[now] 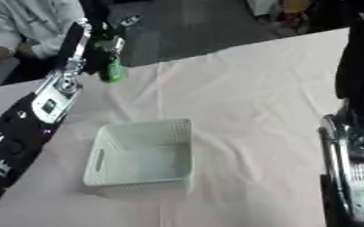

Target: Pick up objects on the table and place them in the box.

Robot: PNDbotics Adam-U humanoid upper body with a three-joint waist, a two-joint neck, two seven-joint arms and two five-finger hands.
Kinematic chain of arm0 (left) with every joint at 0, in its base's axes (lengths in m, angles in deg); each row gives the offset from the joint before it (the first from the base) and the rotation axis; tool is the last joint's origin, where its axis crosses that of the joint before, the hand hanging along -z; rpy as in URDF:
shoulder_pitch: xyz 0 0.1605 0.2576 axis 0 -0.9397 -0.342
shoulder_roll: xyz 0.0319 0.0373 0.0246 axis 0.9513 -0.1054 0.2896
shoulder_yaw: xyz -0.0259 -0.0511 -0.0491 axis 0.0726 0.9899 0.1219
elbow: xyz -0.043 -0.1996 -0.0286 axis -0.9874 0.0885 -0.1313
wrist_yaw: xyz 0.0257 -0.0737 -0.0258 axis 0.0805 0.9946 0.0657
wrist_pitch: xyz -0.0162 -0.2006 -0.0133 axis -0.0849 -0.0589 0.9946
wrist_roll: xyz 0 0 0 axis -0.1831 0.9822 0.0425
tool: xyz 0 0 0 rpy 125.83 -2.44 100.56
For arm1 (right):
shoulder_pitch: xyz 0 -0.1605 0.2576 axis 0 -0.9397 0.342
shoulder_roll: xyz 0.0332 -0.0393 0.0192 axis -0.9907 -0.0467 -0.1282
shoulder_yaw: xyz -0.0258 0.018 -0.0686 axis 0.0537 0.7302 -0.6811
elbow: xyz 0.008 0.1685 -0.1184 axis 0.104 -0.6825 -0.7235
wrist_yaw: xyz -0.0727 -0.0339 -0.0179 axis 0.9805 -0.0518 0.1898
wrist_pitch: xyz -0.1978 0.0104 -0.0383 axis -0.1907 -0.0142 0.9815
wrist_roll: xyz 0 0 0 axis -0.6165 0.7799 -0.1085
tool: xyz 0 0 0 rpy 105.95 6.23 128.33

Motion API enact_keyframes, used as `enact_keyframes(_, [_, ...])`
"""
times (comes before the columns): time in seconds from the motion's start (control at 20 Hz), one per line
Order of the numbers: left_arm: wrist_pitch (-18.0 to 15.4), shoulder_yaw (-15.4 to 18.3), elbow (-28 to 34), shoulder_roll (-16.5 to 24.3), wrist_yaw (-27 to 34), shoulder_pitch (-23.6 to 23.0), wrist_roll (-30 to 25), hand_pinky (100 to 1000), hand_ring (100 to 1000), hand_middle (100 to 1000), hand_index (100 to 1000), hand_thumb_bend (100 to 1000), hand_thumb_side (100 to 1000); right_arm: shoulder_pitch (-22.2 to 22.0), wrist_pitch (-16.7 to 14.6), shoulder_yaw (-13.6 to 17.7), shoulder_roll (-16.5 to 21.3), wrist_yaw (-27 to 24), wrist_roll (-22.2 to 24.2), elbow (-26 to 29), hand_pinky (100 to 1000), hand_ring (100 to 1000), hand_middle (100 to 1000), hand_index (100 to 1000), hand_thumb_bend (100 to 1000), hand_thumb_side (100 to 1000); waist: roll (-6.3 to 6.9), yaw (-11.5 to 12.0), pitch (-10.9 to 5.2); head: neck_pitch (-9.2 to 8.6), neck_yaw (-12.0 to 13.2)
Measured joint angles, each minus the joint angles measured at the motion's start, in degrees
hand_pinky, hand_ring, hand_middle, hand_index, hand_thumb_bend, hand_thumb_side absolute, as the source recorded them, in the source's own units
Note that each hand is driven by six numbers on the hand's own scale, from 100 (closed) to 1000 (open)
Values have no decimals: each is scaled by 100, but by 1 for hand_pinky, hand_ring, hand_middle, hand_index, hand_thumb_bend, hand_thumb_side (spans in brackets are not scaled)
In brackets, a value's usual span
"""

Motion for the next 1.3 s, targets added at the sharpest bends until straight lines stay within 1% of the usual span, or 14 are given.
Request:
enact_keyframes(0.2, [92,-161,419,147,302,-115,-233,100,100,100,362,206,772,-2,0,0,37,14,0,-2,274,457,517,570,100,1000,12,23,-3,28,-1])
enact_keyframes(0.9, [445,-675,2109,646,1340,-660,-900,100,100,100,358,208,766,-2,-3,-2,42,20,5,-3,274,457,517,570,100,1000,25,26,-14,17,-3])
enact_keyframes(0.95, [468,-709,2209,679,1404,-699,-963,100,100,100,357,210,763,-2,-2,-2,42,20,6,-3,275,457,517,570,100,1000,27,26,-14,12,-3])
enact_keyframes(1.0, [487,-749,2298,715,1467,-732,-1033,100,100,100,358,239,759,-2,-3,-3,42,20,7,-3,275,457,517,570,100,1000,31,24,-14,2,-3])
enact_keyframes(1.05, [500,-787,2387,751,1527,-764,-1109,100,100,100,357,211,761,-2,-3,-3,42,20,7,-3,275,457,517,570,100,1000,36,23,-14,-1,-3])
enact_keyframes(1.3, [527,-981,2792,937,1820,-919,-1555,100,100,100,360,213,754,-2,-7,-7,42,20,13,-3,275,457,517,570,100,1000,55,5,-14,-18,-3])
